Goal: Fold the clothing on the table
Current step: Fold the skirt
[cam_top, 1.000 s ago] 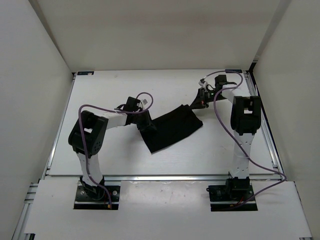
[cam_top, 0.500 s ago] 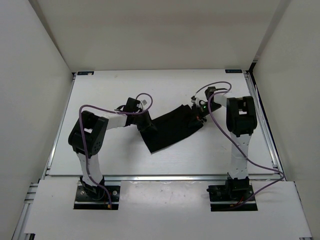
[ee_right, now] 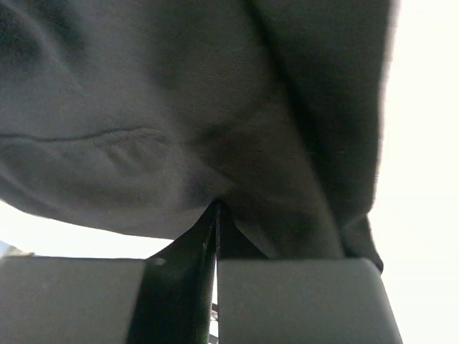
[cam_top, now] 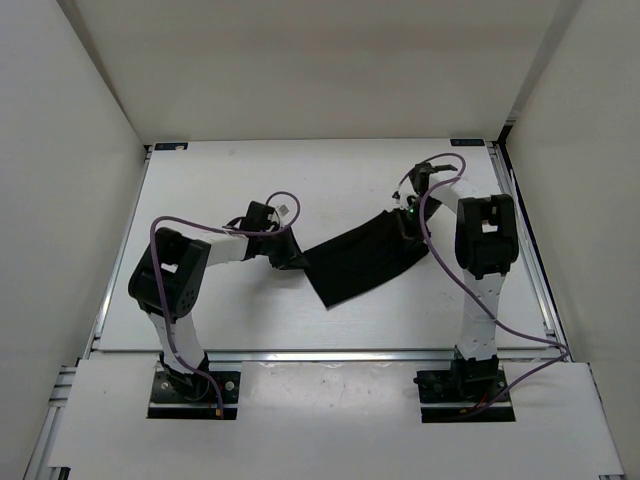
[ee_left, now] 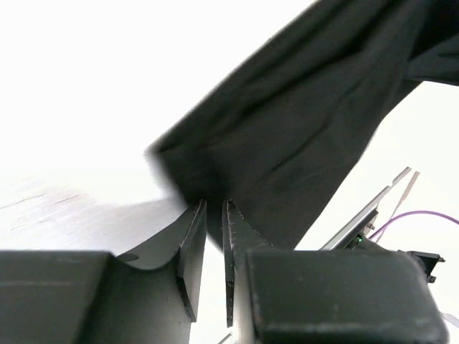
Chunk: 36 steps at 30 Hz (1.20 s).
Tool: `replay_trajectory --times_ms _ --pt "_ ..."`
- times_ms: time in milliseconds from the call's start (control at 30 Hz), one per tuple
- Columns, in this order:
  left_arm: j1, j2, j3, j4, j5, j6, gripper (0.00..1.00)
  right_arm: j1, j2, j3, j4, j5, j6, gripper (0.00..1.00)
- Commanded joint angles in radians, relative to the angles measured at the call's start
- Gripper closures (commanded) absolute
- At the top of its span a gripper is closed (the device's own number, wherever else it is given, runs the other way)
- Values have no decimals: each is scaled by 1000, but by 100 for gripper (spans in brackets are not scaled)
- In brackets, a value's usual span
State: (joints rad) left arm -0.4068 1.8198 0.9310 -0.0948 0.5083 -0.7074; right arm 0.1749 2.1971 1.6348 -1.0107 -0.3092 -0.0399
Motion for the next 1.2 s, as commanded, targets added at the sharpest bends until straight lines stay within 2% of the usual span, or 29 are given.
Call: replay_trajectory --times_ms 0,133,233,300,333,367,400,467,567,633,700,767,800,833,1033,1167 --pt "14 -51 -33 23 -2 6 74 -35 -8 3 -28 304 -81 100" --pt "11 -66 -37 35 9 16 75 -45 -46 60 -40 371 -84 100" --pt "5 -89 -12 -8 7 69 80 -25 -86 189 -26 284 -107 99" --pt "-12 -140 26 -97 -62 141 84 -15 -112 269 -40 196 -146 92" --pt "-32 -174 60 -106 -70 205 87 -12 -132 308 -45 123 -167 83" --pt "-53 -181 107 -147 -100 274 95 -11 -154 324 -60 51 -173 71" --pt "-65 -204 132 -210 -149 351 99 -2 -166 332 -66 -3 -187 67" --pt "-79 -180 233 -320 -191 434 99 9 -204 320 -89 -63 -205 60" --pt "-57 -75 348 -399 -160 506 77 24 -266 246 -109 -87 -235 59" --pt "-47 22 428 -488 -145 537 56 29 -321 185 -83 -68 -248 59" --pt "-47 93 483 -536 -183 563 45 37 -382 122 -71 -61 -262 60" --pt "-32 124 476 -508 -217 524 18 34 -408 80 -63 -73 -265 60" --pt "-38 148 494 -522 -218 531 12 29 -434 62 -65 -79 -270 60" --pt "-41 159 506 -532 -221 548 1 34 -454 41 -62 -85 -273 60" --pt "-26 205 542 -500 -173 545 1 -14 -500 -12 -66 -97 -281 60" --pt "-6 219 531 -450 -76 502 1 -66 -513 -36 -71 -102 -290 60"
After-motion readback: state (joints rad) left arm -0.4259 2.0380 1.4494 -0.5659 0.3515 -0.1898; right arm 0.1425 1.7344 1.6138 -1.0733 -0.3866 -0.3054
